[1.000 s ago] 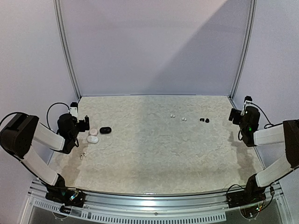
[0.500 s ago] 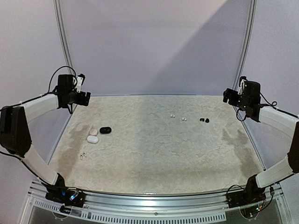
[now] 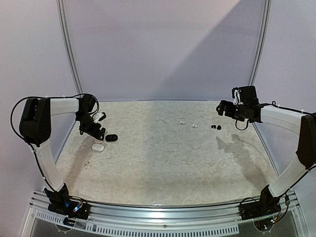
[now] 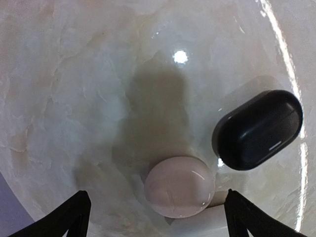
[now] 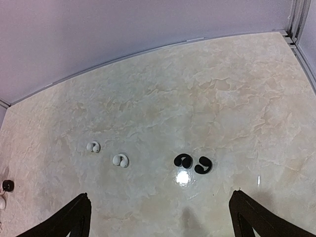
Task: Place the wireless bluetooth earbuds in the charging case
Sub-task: Pick up the charging case from the corner of the board, then pass from the left arm to the right
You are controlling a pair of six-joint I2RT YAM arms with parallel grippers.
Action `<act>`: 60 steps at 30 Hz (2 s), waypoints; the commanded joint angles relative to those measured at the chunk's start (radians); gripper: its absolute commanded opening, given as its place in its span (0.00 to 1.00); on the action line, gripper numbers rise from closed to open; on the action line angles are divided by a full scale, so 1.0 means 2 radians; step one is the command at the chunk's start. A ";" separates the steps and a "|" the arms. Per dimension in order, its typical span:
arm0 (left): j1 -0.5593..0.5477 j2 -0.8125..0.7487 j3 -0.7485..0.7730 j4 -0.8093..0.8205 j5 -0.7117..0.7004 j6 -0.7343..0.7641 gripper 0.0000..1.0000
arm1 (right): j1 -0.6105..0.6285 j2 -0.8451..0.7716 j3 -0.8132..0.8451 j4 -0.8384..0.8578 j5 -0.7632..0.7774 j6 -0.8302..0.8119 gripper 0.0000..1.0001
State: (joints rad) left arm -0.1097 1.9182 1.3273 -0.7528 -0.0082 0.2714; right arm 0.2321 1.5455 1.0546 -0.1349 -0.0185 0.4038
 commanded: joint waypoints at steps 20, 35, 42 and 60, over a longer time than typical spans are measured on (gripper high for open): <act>-0.014 0.047 0.031 -0.039 0.019 0.011 0.50 | 0.019 0.036 0.028 -0.014 -0.018 0.022 0.99; -0.064 -0.105 0.040 -0.061 0.067 0.096 0.32 | 0.064 0.032 0.090 -0.046 -0.067 0.028 0.91; -0.177 -0.170 0.070 -0.093 0.096 0.156 0.32 | 0.151 0.084 0.156 0.028 -0.219 0.084 0.82; -0.289 -0.156 0.089 -0.093 0.043 0.172 0.30 | 0.279 0.270 0.264 0.210 -0.399 0.263 0.67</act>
State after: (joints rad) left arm -0.6651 1.5814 1.4765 -0.9245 0.1093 0.6025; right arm 0.7662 2.0403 1.5280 0.2119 -0.7639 0.8726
